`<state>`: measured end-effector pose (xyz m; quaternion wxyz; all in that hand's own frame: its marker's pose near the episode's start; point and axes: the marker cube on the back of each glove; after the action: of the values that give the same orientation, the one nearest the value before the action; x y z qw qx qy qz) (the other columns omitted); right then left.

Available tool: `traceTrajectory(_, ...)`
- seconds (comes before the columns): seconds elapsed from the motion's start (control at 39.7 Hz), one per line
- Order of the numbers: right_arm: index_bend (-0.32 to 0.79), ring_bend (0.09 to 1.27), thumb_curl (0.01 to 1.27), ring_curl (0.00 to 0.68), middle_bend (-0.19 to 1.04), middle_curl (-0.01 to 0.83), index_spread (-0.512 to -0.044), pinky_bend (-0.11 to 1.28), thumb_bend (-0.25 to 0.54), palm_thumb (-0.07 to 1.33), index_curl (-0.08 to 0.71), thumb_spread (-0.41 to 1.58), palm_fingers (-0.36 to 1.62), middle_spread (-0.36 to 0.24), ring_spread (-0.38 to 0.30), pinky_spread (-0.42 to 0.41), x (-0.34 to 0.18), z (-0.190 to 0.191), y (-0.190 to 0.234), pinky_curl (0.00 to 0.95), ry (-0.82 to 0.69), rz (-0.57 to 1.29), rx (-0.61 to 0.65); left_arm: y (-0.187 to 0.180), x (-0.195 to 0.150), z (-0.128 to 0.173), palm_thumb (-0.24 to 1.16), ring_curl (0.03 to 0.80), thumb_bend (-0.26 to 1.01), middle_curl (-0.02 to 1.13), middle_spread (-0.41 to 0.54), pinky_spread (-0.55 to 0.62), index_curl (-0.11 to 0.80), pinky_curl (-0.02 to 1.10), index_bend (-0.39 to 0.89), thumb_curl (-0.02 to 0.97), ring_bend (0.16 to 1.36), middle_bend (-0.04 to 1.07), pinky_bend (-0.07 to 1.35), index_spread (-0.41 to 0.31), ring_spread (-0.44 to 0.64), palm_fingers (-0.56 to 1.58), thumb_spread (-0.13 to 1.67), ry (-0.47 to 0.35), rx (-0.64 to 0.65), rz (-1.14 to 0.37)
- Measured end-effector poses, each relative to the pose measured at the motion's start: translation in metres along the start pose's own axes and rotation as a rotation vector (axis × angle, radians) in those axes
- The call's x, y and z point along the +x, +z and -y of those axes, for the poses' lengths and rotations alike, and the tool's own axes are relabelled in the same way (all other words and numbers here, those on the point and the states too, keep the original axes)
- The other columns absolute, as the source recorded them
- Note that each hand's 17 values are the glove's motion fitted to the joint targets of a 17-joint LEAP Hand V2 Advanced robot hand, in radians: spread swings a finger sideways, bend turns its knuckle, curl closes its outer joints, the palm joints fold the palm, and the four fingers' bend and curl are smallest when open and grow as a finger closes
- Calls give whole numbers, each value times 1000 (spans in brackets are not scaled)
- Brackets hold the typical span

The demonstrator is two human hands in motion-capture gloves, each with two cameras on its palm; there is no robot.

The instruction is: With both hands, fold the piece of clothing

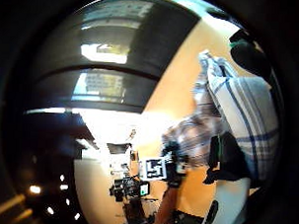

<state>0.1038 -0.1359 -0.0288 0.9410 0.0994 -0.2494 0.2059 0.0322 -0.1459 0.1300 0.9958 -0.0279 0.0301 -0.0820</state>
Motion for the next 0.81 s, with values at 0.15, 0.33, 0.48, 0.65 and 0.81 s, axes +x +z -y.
traceTrajectory(0.15, -21, 775, 544, 464, 543, 514, -289, 750, -29, 989, 2, 721, 1091, -241, -272, -360, -86, -8, 26, 392, -204, 150, -62, -7, 11, 3, 26, 315, -11, 369, 81, 458, 399, 351, 186, 229, 442, 189, 323, -105, 357, 171, 1283, 114, 34, -338)
traceTrajectory(0.33, 10, 717, 581, 453, 538, 514, -294, 741, -26, 1002, 8, 633, 1052, -240, -268, -336, -149, -51, 67, 385, -289, 1, -192, -74, -32, 2, 152, 302, 57, 377, 27, 381, 380, 350, 145, 250, 458, 244, 362, -98, 280, 452, 1377, 48, 445, -611)
traceTrajectory(0.48, 40, 678, 602, 442, 512, 508, -303, 704, -29, 992, 23, 607, 1020, -246, -269, -293, -185, -120, 69, 375, -338, 98, -299, -141, -63, -20, 202, 321, 81, 410, -24, 309, 374, 361, 145, 256, 478, 296, 335, -106, 208, 541, 1439, 65, 551, -693)
traceTrajectory(0.65, 103, 663, 567, 445, 474, 497, -282, 502, -41, 879, 83, 891, 867, -166, -172, -68, -197, -143, 116, 336, -577, 596, -563, -159, -95, -13, 221, 328, 87, 430, -54, 271, 376, 365, 156, 255, 455, 309, 307, -115, 162, 574, 1477, 64, 605, -588)
traceTrajectory(0.81, 146, 586, 528, 418, 417, 474, -262, 456, -22, 797, 131, 1089, 849, -138, -116, 44, -171, -126, 100, 313, -611, 417, -397, -153, -87, -11, 233, 328, 87, 435, -70, 264, 380, 359, 165, 254, 440, 305, 260, -126, 145, 594, 1489, 122, 571, -407)
